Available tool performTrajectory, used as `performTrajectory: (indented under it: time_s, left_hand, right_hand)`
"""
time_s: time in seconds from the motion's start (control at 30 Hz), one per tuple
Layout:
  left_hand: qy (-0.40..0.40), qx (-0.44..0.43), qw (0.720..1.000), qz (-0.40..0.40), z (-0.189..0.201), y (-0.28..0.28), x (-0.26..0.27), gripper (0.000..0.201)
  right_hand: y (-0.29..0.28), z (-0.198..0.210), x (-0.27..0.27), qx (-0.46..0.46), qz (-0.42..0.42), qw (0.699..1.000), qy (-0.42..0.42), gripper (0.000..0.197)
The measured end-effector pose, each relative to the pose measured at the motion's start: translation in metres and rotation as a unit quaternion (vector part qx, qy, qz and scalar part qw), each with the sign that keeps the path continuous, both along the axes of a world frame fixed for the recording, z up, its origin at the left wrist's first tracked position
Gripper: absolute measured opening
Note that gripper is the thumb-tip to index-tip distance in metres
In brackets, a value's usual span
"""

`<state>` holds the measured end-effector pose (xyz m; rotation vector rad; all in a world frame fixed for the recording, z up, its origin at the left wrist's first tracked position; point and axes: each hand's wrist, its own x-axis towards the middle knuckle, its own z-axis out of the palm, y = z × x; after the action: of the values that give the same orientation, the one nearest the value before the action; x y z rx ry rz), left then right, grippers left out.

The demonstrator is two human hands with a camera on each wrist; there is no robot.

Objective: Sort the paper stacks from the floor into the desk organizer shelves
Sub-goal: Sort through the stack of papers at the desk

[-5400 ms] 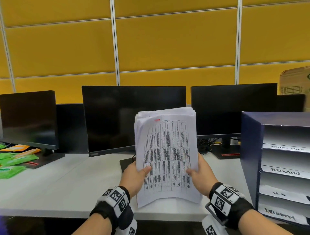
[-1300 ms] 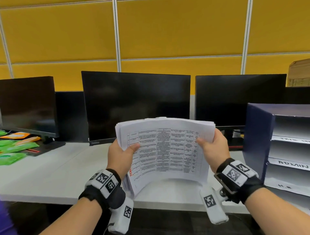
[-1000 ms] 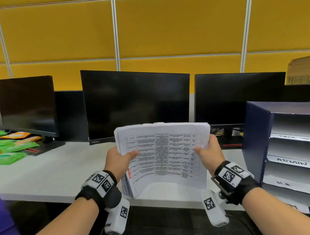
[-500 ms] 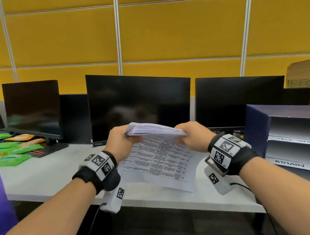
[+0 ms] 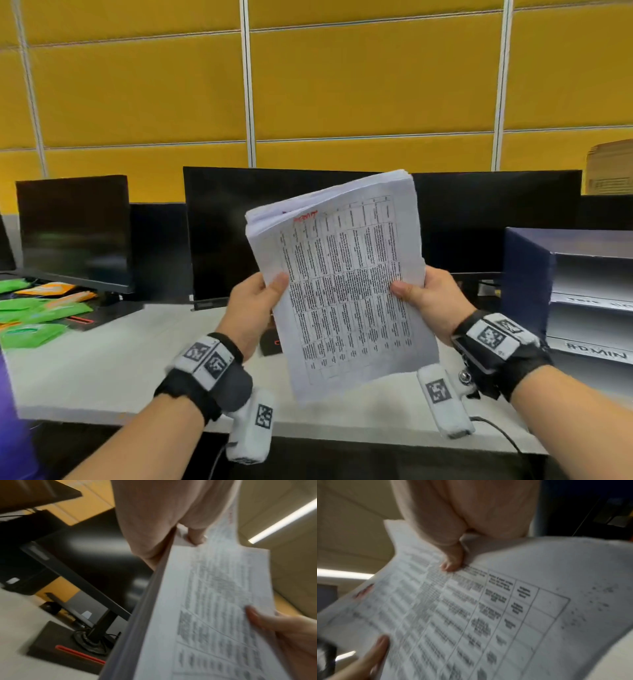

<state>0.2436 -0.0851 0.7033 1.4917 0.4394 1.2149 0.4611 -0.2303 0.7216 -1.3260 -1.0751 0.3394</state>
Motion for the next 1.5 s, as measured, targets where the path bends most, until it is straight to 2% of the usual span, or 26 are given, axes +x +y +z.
performTrajectory:
  time_s: [0.13,0.23,0.33,0.4,0.47,0.57,0.63,0.7,0.87,0.93,1.03,1.1,1.17,1.23,1.3,1.4,1.5]
  left_hand:
    - [-0.017,0.081,0.990,0.113,-0.002,-0.015,0.033,0.013]
    - [0.027,0.121,0.978,0.169,-0.013,-0.024,0.054,0.013]
    - [0.069,0.064,0.988,0.125,-0.033,-0.024,0.060,0.018]
    - [0.079,0.033,0.991,0.102,-0.045,-0.016,0.055,0.023]
    - [0.103,0.016,0.992,0.072,-0.055,-0.007,0.046,0.025]
    - [0.192,-0.026,0.981,0.004,-0.074,-0.001,0.034,0.025]
    - [0.258,-0.046,0.965,-0.029,-0.087,0.000,0.029,0.032]
    - [0.291,-0.057,0.954,-0.039,-0.093,0.000,0.026,0.036]
    - [0.351,-0.023,0.935,-0.051,-0.071,-0.005,0.020,0.019]
    - [0.353,-0.035,0.934,-0.054,-0.064,-0.005,0.018,0.029]
    - [0.396,0.050,0.917,-0.024,-0.066,0.002,0.019,0.026]
    - [0.336,0.064,0.940,-0.014,-0.065,0.005,0.022,0.027]
    - [0.226,0.043,0.973,0.000,-0.055,0.004,0.024,0.032]
    - [0.131,0.042,0.989,0.047,-0.040,0.001,0.026,0.030]
    - [0.076,0.062,0.991,0.086,-0.025,-0.003,0.029,0.024]
    - [0.042,0.092,0.988,0.112,-0.013,-0.012,0.033,0.006]
    - [0.045,0.108,0.983,0.141,-0.015,-0.020,0.035,0.011]
  right_hand:
    - [0.017,-0.014,-0.012,0.041,-0.083,0.996,0.017,0.017]
    - [0.025,-0.033,-0.029,0.016,-0.047,0.999,-0.021,0.026]
    - [0.026,-0.050,-0.028,-0.041,-0.025,0.996,-0.076,0.047]
    - [0.024,-0.054,-0.014,-0.051,-0.044,0.996,-0.056,0.052]
    - [0.022,-0.056,-0.002,-0.066,-0.058,0.996,-0.031,0.045]
    - [0.021,-0.059,0.004,-0.079,-0.062,0.995,-0.017,0.028]
    - [0.022,-0.062,0.004,-0.070,-0.071,0.995,0.004,0.026]
    - [0.024,-0.063,0.004,-0.061,-0.078,0.995,0.025,0.026]
    - [0.025,-0.053,0.008,-0.005,-0.106,0.992,0.069,0.032]
    - [0.023,-0.045,0.007,0.011,-0.104,0.992,0.077,0.035]
    - [0.022,-0.043,0.005,-0.008,-0.102,0.993,0.051,0.037]
    - [0.021,-0.046,0.003,-0.023,-0.095,0.994,0.040,0.036]
    - [0.021,-0.050,0.001,-0.037,-0.090,0.995,0.031,0.035]
    - [0.024,-0.053,-0.003,-0.053,-0.094,0.994,0.003,0.038]
    - [0.025,-0.050,-0.008,-0.053,-0.097,0.993,-0.038,0.049]
    - [0.024,-0.039,-0.016,-0.007,-0.101,0.992,-0.072,0.063]
    - [0.024,-0.036,-0.027,0.021,-0.099,0.991,-0.093,0.058]
